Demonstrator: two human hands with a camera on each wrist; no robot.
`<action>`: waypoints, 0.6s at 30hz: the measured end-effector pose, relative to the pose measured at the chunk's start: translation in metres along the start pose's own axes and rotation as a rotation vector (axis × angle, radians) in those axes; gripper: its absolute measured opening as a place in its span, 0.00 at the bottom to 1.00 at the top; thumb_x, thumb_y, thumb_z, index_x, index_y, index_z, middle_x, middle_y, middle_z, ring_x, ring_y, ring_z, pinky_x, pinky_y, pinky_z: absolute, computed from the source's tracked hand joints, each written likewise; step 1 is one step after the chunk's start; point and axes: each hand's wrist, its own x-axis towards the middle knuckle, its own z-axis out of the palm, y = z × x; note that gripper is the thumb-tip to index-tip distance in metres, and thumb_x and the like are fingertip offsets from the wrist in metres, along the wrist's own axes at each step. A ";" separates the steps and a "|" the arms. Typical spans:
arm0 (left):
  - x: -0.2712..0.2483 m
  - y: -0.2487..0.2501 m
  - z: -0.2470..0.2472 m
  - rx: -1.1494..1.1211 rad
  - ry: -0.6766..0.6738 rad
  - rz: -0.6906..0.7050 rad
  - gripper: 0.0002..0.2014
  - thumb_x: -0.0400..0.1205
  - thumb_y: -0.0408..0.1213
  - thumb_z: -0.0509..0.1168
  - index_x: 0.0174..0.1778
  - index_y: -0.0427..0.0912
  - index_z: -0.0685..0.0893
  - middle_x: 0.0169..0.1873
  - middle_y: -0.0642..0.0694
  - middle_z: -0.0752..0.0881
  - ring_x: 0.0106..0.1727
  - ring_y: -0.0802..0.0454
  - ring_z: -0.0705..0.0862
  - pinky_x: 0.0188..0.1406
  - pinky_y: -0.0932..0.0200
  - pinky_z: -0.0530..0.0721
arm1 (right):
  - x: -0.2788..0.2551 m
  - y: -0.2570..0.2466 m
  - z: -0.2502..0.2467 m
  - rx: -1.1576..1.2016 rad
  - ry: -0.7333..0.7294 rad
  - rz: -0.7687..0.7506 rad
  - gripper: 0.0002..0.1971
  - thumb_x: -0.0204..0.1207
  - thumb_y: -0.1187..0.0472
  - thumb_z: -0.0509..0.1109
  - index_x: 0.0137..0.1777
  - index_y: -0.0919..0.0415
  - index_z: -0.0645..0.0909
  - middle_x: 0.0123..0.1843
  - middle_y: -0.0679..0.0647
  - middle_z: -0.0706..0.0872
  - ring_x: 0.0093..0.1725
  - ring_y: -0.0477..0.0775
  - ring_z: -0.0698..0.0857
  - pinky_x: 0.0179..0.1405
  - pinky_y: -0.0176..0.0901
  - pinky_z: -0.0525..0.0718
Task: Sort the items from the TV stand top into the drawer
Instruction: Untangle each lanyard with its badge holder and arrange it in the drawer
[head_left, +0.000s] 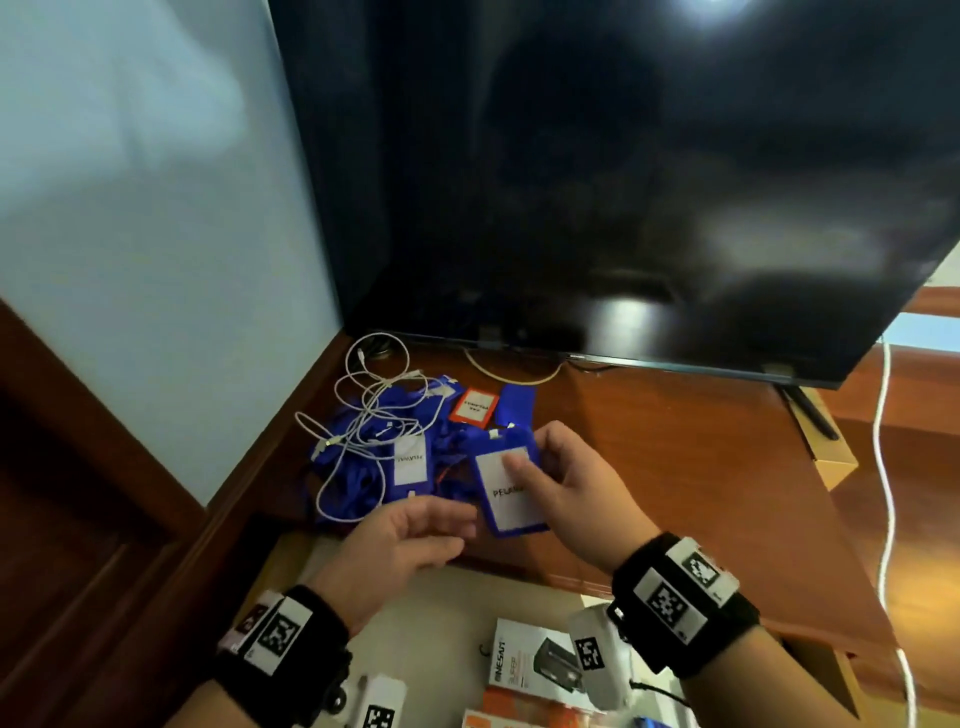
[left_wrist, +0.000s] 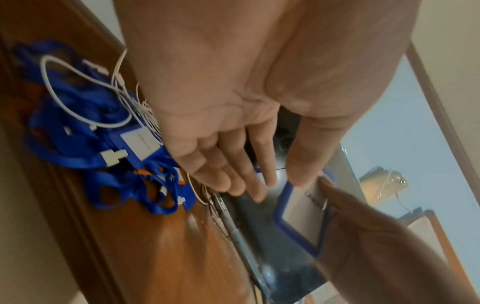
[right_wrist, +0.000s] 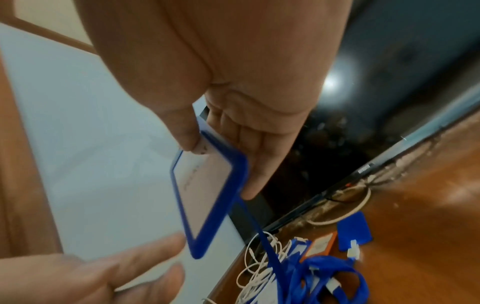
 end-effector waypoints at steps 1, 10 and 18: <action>-0.003 -0.002 -0.001 0.041 0.093 0.009 0.16 0.82 0.26 0.73 0.62 0.47 0.90 0.54 0.45 0.93 0.62 0.44 0.89 0.53 0.62 0.85 | -0.004 -0.004 -0.003 -0.031 0.006 -0.038 0.08 0.85 0.50 0.71 0.53 0.53 0.80 0.49 0.51 0.92 0.45 0.45 0.92 0.46 0.51 0.93; 0.055 0.033 -0.007 0.524 0.162 0.348 0.32 0.74 0.58 0.79 0.73 0.69 0.74 0.72 0.61 0.77 0.72 0.64 0.76 0.75 0.56 0.74 | -0.017 -0.096 -0.043 -0.275 0.006 -0.352 0.07 0.87 0.46 0.65 0.62 0.39 0.80 0.47 0.40 0.89 0.39 0.43 0.90 0.31 0.33 0.85; 0.110 0.071 -0.021 0.542 0.149 0.277 0.17 0.93 0.47 0.58 0.41 0.52 0.86 0.34 0.57 0.87 0.40 0.52 0.87 0.46 0.55 0.80 | -0.007 -0.155 -0.079 -0.082 0.203 -0.328 0.06 0.89 0.53 0.65 0.63 0.47 0.77 0.38 0.59 0.89 0.31 0.65 0.92 0.24 0.55 0.89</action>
